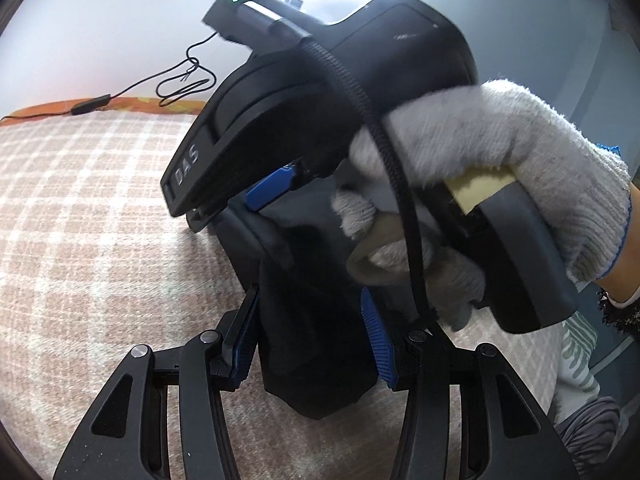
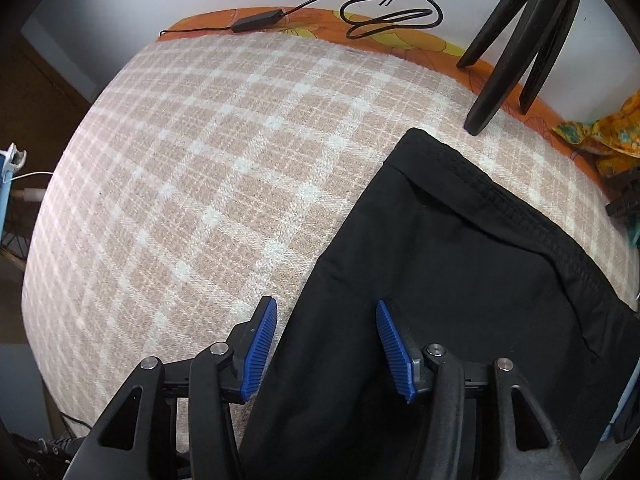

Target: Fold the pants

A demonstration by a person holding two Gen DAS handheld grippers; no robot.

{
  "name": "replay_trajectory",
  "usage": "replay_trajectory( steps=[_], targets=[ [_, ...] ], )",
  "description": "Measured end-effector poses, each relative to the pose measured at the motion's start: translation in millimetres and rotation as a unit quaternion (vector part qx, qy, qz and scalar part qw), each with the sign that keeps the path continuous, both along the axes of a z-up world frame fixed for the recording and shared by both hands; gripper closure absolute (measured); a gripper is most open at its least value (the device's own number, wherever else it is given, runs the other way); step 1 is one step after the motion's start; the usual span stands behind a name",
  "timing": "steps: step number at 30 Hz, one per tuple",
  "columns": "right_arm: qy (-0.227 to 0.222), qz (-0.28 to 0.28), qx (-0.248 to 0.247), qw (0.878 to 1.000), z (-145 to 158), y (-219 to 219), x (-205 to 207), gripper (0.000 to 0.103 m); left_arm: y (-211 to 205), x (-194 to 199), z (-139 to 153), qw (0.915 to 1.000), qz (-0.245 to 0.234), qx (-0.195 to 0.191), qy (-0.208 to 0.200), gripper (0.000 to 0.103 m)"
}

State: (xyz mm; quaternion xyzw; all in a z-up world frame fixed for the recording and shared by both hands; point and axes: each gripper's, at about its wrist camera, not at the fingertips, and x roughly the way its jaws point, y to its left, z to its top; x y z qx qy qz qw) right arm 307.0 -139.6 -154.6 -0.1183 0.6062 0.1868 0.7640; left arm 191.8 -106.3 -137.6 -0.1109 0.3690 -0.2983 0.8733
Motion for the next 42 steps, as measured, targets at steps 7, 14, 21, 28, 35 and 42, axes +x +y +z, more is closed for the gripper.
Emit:
replay_trajectory(
  steps=[7,14,21,28,35,42],
  targets=[
    [-0.050,0.016,-0.008,0.999,0.8,-3.0,-24.4,0.079,4.5,-6.1,-0.4,0.9999,-0.013,0.007,-0.006,0.057],
    [-0.084,-0.067,0.159,0.981,8.2,-62.5,-50.4,0.102,17.4,-25.8,12.8,0.9991,-0.041,-0.005,0.012,0.057],
    [-0.101,-0.132,0.303,0.938,36.8,-129.4,-72.2,0.102,37.3,-55.1,52.0,0.9985,-0.029,0.000,-0.046,0.057],
    [-0.126,-0.155,0.349,0.916,70.7,-182.9,-74.6,0.102,27.3,-33.5,38.8,0.9972,0.007,0.058,-0.047,0.057],
    [-0.154,-0.172,0.352,0.907,90.4,-233.1,-84.2,0.102,-21.8,-13.1,28.7,0.9966,-0.001,0.075,-0.033,0.057],
    [-0.167,-0.197,0.343,0.903,91.4,-286.0,-91.1,0.102,-93.6,0.7,31.2,0.9972,-0.030,0.051,-0.046,0.057]
  ],
)
